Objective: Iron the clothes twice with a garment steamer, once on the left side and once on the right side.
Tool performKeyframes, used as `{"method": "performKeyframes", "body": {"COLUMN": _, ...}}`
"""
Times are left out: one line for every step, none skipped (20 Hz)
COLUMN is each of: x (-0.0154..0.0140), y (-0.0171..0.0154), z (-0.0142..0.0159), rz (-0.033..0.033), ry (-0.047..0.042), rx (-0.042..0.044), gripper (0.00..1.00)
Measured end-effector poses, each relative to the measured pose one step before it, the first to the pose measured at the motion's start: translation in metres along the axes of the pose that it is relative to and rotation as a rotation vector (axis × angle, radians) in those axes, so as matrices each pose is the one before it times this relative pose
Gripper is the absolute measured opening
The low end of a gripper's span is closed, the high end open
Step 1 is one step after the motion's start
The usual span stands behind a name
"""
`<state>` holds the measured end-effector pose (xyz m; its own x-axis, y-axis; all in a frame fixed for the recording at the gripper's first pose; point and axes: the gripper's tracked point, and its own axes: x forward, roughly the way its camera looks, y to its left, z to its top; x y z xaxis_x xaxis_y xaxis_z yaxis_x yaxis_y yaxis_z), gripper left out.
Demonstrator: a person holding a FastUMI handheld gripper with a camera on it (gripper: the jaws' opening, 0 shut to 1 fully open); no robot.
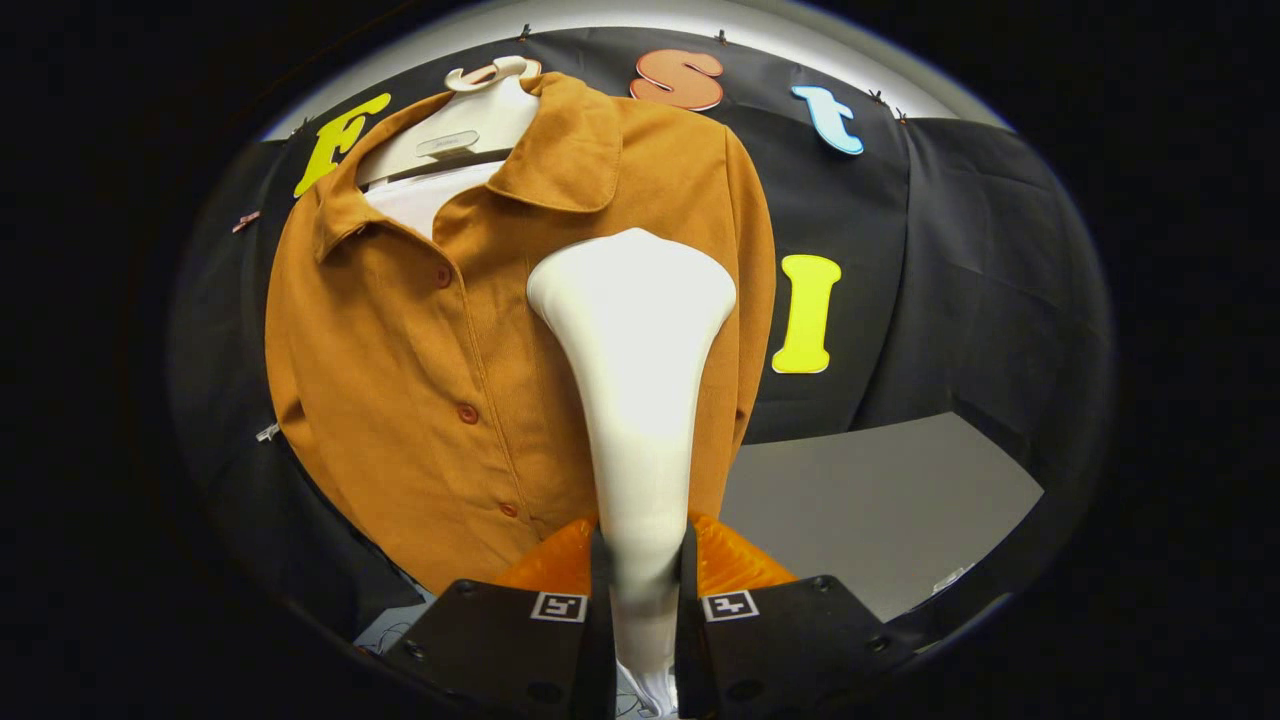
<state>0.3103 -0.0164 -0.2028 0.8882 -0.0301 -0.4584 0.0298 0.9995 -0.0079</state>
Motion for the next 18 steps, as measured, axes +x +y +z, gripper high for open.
{"method": "performKeyframes", "body": {"x": 0.00110, "y": -0.00006, "z": -0.00447, "rz": -0.00059, "ry": 0.00328, "rx": -0.00075, "gripper": 0.27}}
{"method": "performKeyframes", "body": {"x": 0.00088, "y": -0.00027, "z": -0.00539, "rz": -0.00255, "ry": 0.00456, "rx": -0.00274, "gripper": 0.27}}
{"method": "performKeyframes", "body": {"x": 0.00138, "y": -0.00023, "z": -0.00627, "rz": -0.00262, "ry": 0.00179, "rx": -0.00121, "gripper": 0.27}}
{"method": "performKeyframes", "body": {"x": 0.00115, "y": -0.00020, "z": -0.00655, "rz": -0.00257, "ry": 0.00156, "rx": -0.00208, "gripper": 0.27}}
{"method": "performKeyframes", "body": {"x": 0.00212, "y": 0.00114, "z": -0.00849, "rz": -0.00032, "ry": 0.00719, "rx": -0.00588, "gripper": 0.27}}
{"method": "performKeyframes", "body": {"x": 0.00203, "y": 0.00079, "z": -0.00929, "rz": 0.00086, "ry": 0.01044, "rx": -0.00239, "gripper": 0.27}}
{"method": "performKeyframes", "body": {"x": 0.00182, "y": 0.00046, "z": -0.00971, "rz": 0.00111, "ry": 0.01148, "rx": 0.00110, "gripper": 0.27}}
{"method": "performKeyframes", "body": {"x": 0.00220, "y": 0.00142, "z": -0.01005, "rz": 0.00122, "ry": 0.01345, "rx": 0.00286, "gripper": 0.27}}
{"method": "performKeyframes", "body": {"x": 0.00222, "y": 0.00143, "z": -0.01106, "rz": 0.00148, "ry": 0.01483, "rx": 0.00399, "gripper": 0.27}}
{"method": "performKeyframes", "body": {"x": 0.00284, "y": 0.00140, "z": -0.01157, "rz": 0.00067, "ry": 0.01601, "rx": 0.00295, "gripper": 0.27}}
{"method": "performKeyframes", "body": {"x": 0.00391, "y": 0.00101, "z": -0.01274, "rz": 0.00123, "ry": 0.01495, "rx": 0.00242, "gripper": 0.27}}
{"method": "performKeyframes", "body": {"x": 0.00386, "y": 0.00061, "z": -0.01263, "rz": 0.00106, "ry": 0.01659, "rx": 0.00135, "gripper": 0.27}}
{"method": "performKeyframes", "body": {"x": 0.00317, "y": 0.00183, "z": -0.01033, "rz": 0.00374, "ry": 0.01763, "rx": 0.00301, "gripper": 0.27}}
{"method": "performKeyframes", "body": {"x": 0.00272, "y": 0.00101, "z": -0.01131, "rz": 0.00409, "ry": 0.01720, "rx": 0.00371, "gripper": 0.27}}
{"method": "performKeyframes", "body": {"x": 0.00210, "y": 0.00121, "z": -0.01053, "rz": 0.00318, "ry": 0.01463, "rx": 0.00120, "gripper": 0.27}}
{"method": "performKeyframes", "body": {"x": 0.00257, "y": 0.00014, "z": -0.00940, "rz": 0.00081, "ry": 0.01332, "rx": -0.00203, "gripper": 0.27}}
{"method": "performKeyframes", "body": {"x": 0.00277, "y": -0.00078, "z": -0.00942, "rz": -0.00099, "ry": 0.01199, "rx": -0.00299, "gripper": 0.27}}
{"method": "performKeyframes", "body": {"x": 0.00412, "y": 0.00035, "z": -0.00960, "rz": -0.00011, "ry": 0.01012, "rx": -0.00229, "gripper": 0.27}}
